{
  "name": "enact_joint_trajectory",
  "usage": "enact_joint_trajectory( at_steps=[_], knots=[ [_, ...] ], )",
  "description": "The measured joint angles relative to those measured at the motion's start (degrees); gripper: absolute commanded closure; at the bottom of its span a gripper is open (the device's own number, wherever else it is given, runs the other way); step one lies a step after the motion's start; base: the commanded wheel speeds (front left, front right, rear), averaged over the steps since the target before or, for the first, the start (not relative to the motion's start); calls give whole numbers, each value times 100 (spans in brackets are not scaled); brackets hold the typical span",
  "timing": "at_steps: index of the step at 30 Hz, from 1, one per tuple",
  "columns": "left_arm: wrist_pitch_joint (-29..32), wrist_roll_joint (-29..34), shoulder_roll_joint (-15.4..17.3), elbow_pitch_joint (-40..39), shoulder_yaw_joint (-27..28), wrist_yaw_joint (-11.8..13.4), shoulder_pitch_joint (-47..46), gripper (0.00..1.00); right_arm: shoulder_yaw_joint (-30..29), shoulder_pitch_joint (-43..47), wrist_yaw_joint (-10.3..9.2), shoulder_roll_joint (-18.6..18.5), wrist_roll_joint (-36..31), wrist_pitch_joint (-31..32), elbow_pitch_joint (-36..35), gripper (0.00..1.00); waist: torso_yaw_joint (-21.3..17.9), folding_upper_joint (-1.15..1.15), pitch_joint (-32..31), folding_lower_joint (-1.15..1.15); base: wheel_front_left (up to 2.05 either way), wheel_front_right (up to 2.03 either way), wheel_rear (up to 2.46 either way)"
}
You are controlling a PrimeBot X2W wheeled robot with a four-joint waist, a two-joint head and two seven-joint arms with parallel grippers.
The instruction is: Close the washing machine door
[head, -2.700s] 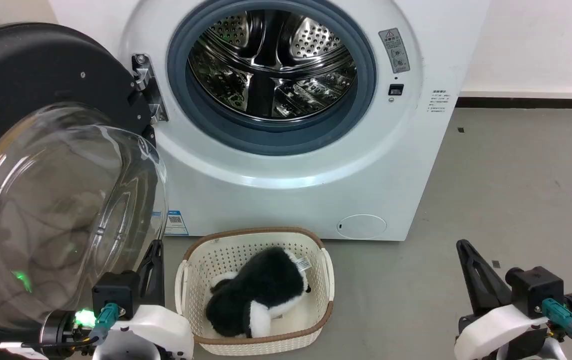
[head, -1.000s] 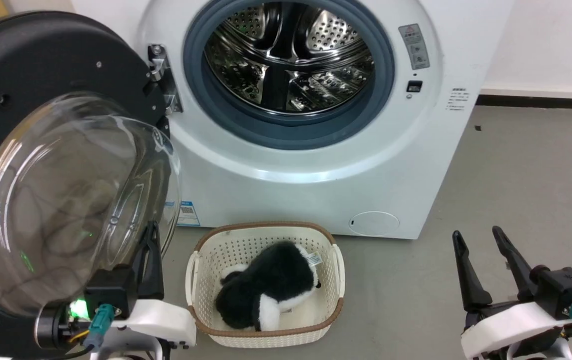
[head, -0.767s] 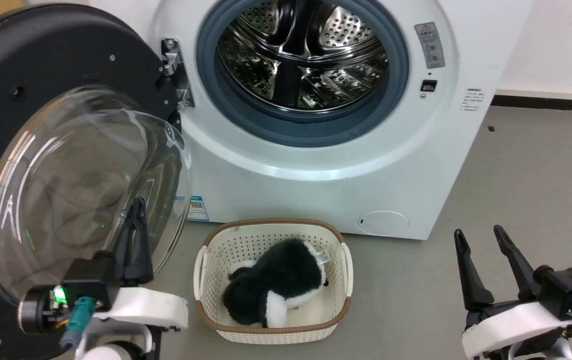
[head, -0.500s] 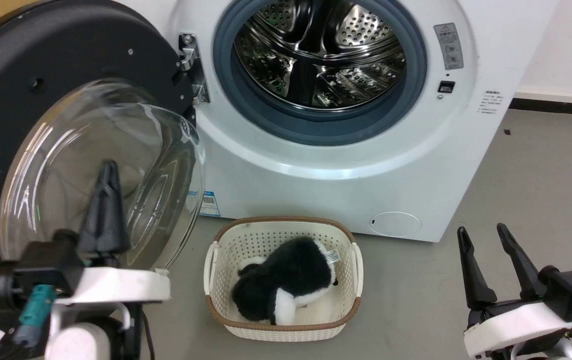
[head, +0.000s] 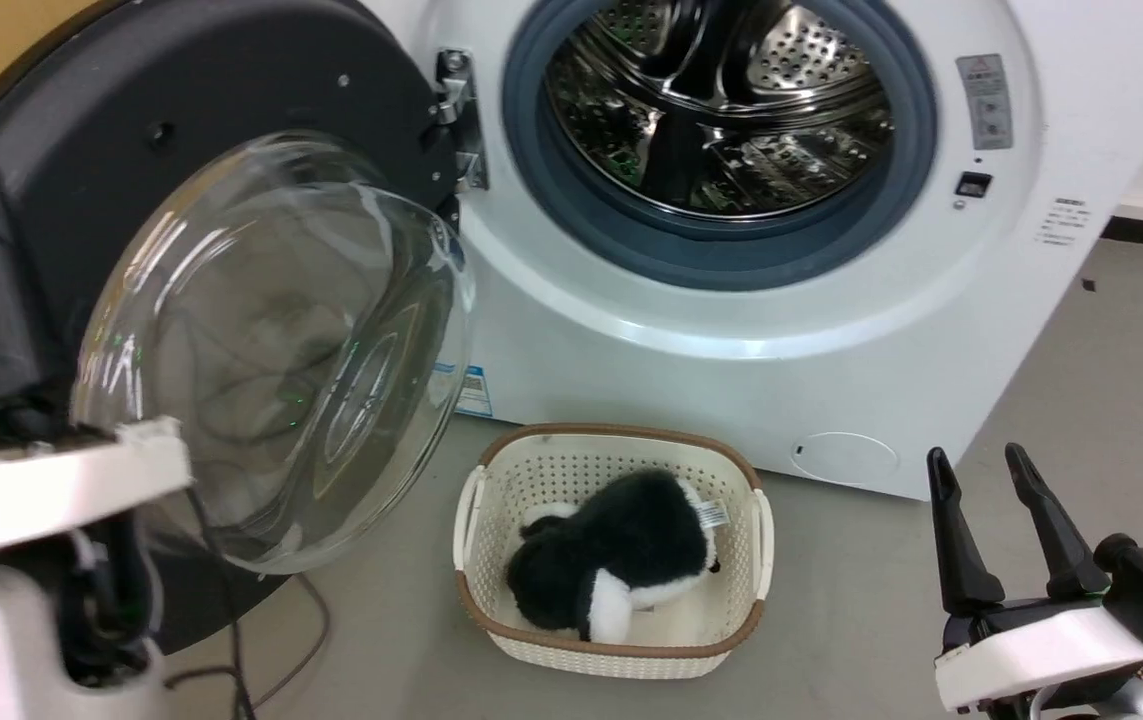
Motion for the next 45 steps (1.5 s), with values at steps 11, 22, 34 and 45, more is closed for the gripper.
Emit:
enact_joint_trajectory(
  at_steps=[11,22,34,45],
  knots=[
    [268,-1171,510,365,947,87,-686,100,-101,1,0,0,264,-121,83,0,376,0,45,0,0,0,0],
    [1177,-2846,867,1893,2097,491,-1037,100,-110,1,0,0,545,-274,177,0,789,0,82,0,0,0,0],
    [2568,-4272,820,3073,2484,134,-883,100,-157,1,0,0,721,-424,205,0,1042,0,141,0,0,0,0],
    [3566,-5038,371,3438,2308,-296,-508,100,-192,-6,0,0,924,-567,208,0,1213,0,256,0,0,0,0]
  ],
)
